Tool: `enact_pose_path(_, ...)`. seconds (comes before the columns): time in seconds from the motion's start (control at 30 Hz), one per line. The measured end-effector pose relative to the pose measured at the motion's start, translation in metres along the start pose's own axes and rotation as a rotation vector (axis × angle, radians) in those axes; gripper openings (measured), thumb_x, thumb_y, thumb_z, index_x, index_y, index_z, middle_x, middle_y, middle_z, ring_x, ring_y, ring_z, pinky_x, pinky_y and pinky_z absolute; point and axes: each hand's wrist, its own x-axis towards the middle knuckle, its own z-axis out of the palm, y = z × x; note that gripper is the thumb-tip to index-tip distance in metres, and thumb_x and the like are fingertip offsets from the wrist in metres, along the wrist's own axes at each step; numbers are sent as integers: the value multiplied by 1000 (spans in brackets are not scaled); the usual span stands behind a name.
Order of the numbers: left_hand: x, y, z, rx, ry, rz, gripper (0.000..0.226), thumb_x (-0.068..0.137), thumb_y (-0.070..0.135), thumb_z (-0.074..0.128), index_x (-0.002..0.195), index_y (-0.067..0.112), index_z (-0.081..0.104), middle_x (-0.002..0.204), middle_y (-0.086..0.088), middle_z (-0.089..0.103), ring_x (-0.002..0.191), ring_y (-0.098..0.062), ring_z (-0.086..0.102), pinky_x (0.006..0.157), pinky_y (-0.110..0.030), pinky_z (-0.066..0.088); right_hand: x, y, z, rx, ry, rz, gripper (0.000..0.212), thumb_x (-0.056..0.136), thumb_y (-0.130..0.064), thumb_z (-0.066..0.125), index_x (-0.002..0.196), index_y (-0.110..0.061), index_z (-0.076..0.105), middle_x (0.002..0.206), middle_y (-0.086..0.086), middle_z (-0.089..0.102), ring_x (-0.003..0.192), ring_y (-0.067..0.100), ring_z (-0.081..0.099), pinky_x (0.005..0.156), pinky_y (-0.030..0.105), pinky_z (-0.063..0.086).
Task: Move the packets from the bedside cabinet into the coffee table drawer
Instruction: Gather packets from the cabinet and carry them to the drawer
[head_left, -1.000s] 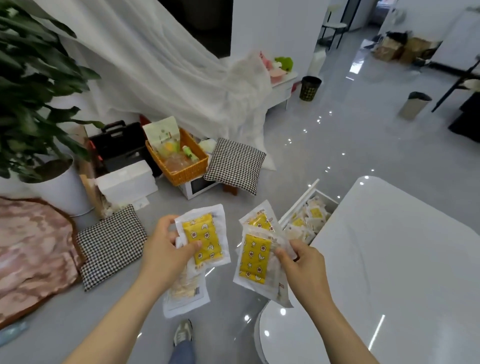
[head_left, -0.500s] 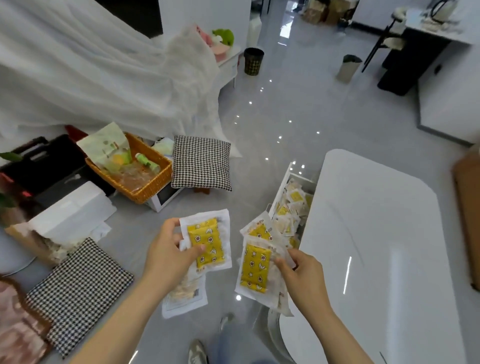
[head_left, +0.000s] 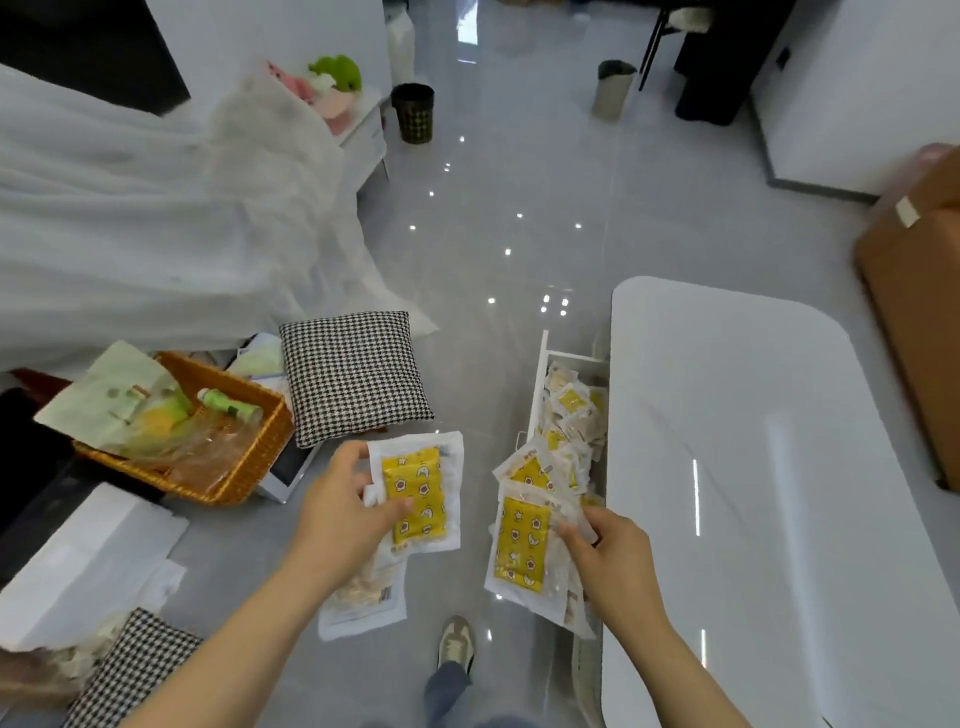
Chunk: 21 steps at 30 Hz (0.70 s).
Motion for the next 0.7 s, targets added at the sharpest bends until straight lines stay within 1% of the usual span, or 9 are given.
enact_pose_path(0.1,33,15,5,14,-30,15,42,76,11,77,106,21,50,87,14,66,82,-3,63,61,-20,47,24,0,-1,18,26,22,26,92,-29,58,81,-7,68,75,4,71,71,19,68,66,42,58)
enact_pose_path(0.2,61,30,16,51,-94,38,41,75,11,77,104,21,50,87,10,69,81,-5,65,62,-21,48,39,1,-7,18,64,77,29,92,-30,57,81,-6,67,74,5,70,70,21,68,64,40,58)
enact_pose_path(0.27,79,40,24,71,-148,60,40,76,10,76,104,20,50,88,8,69,81,-6,65,61,-20,48,44,1,-13,27,102,120,27,92,-27,58,75,-7,66,67,3,67,65,17,66,55,27,56)
enact_pose_path(0.3,88,45,28,79,-176,68,40,76,9,76,105,19,51,88,8,69,81,-6,65,60,-19,48,45,-1,-16,39,124,141,27,92,-25,58,71,-9,65,63,-1,65,62,12,64,49,18,50)
enact_pose_path(0.4,118,57,41,118,-265,92,43,76,9,76,110,18,51,94,5,69,85,-10,67,68,-25,53,50,-6,-23,87,205,213,31,91,-20,61,60,-20,58,53,-10,57,54,-4,58,47,9,41)
enact_pose_path(0.47,140,65,50,146,-328,119,45,76,11,76,112,19,51,97,4,69,88,-12,67,71,-27,54,55,-9,-24,96,263,260,35,91,-18,61,57,-22,53,50,-10,53,52,-6,56,46,7,39)
enact_pose_path(0.57,173,78,59,179,-410,194,42,77,10,75,108,21,50,94,8,68,83,-4,64,64,-18,49,66,-11,-21,100,345,338,36,90,-17,61,55,-13,51,49,-6,49,47,-2,51,45,9,38)
enact_pose_path(0.63,196,88,62,201,-464,248,42,77,10,75,107,23,48,89,14,64,80,1,61,62,-16,45,74,-15,-16,95,396,394,32,89,-16,60,60,-3,55,53,2,53,47,5,47,46,12,38)
enact_pose_path(0.7,220,99,61,221,-522,282,44,78,11,75,108,25,47,87,17,62,79,3,60,63,-16,46,82,-22,-10,82,445,443,26,88,-16,59,69,1,61,63,10,61,53,11,50,47,15,38)
